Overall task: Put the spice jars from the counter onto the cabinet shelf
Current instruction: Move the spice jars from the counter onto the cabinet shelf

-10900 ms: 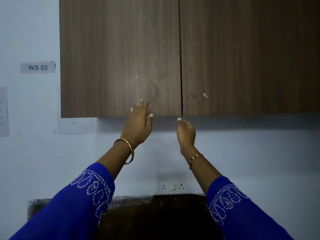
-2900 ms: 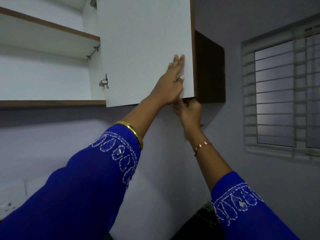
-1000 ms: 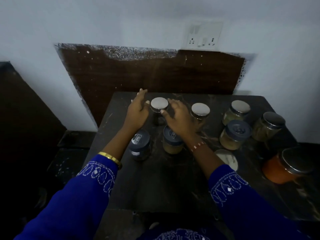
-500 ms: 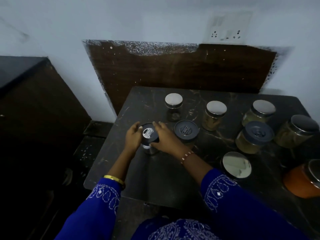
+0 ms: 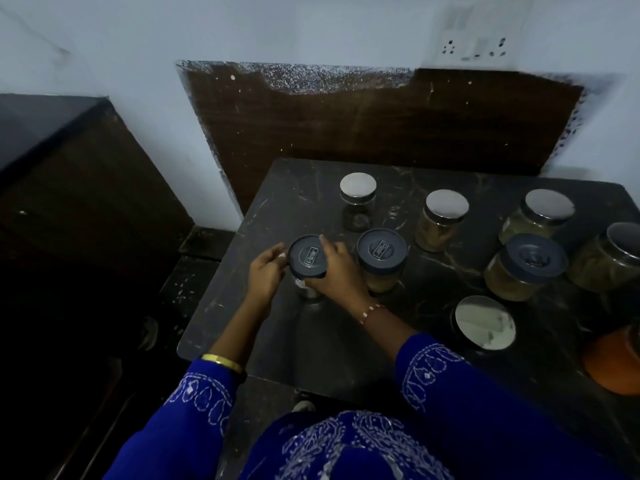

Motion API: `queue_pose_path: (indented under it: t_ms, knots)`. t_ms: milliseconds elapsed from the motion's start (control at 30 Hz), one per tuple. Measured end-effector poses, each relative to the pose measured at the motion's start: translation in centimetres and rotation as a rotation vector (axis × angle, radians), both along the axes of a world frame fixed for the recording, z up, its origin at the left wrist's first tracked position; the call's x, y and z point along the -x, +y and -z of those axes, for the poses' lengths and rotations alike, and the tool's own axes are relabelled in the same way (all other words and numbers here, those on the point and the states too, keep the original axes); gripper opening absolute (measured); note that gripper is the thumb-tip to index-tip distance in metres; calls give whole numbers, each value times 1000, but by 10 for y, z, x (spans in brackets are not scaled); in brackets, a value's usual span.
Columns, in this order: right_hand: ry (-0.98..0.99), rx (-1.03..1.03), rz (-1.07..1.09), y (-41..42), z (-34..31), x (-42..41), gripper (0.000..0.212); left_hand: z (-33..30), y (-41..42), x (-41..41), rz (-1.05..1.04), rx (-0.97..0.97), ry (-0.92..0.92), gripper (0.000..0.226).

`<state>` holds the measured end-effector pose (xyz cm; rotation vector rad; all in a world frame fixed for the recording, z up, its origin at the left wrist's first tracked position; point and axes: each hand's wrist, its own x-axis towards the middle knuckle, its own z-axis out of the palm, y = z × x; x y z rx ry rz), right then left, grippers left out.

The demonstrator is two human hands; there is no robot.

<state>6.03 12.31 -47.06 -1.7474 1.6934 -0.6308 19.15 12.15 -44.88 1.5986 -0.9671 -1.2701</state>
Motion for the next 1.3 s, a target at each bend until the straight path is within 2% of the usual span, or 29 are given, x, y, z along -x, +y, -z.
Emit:
queue_pose_path:
  t_ms: [133,267,400,500,567,667,767,867,1033,1100,1200,1300]
  knots:
    - [-190,73,98,-11,-4,-2,90,-15,-4,-13,-6,70,66,33]
    - [-604,110,222,-23,-28,3,72,-43,-19,-20,83,184,146,25]
    - [-938,147,221,-26,-67,15,52,-72,-38,-18,191,271,226,28]
    - [-1109,147,169,-24,-91,22,48,-89,-44,-10,382,217,266,25]
    - [-1193,142,159,-22,-101,25,48,-95,-43,-5,527,131,350,32]
    - [-1175,227,306,-23,-109,26,45,-94,-42,5,601,76,434,40]
    - [-972,309,520,-22,-112,27,27,-90,-41,27,498,120,369,58]
    - [-766,357,653,-21,-106,30,10,-87,-38,46,419,248,256,43]
    - [-841,245,769,-12,-101,43,41,-90,-37,57,415,359,186,27]
    - [-951,190,717,-10,-101,50,52,-91,-37,60,454,416,192,31]
    - [-1135,156,660,-7,-103,53,86,-93,-37,63,472,426,260,35]
    - [-1216,164,618,-5,-104,53,88,-93,-40,66,535,293,337,55]
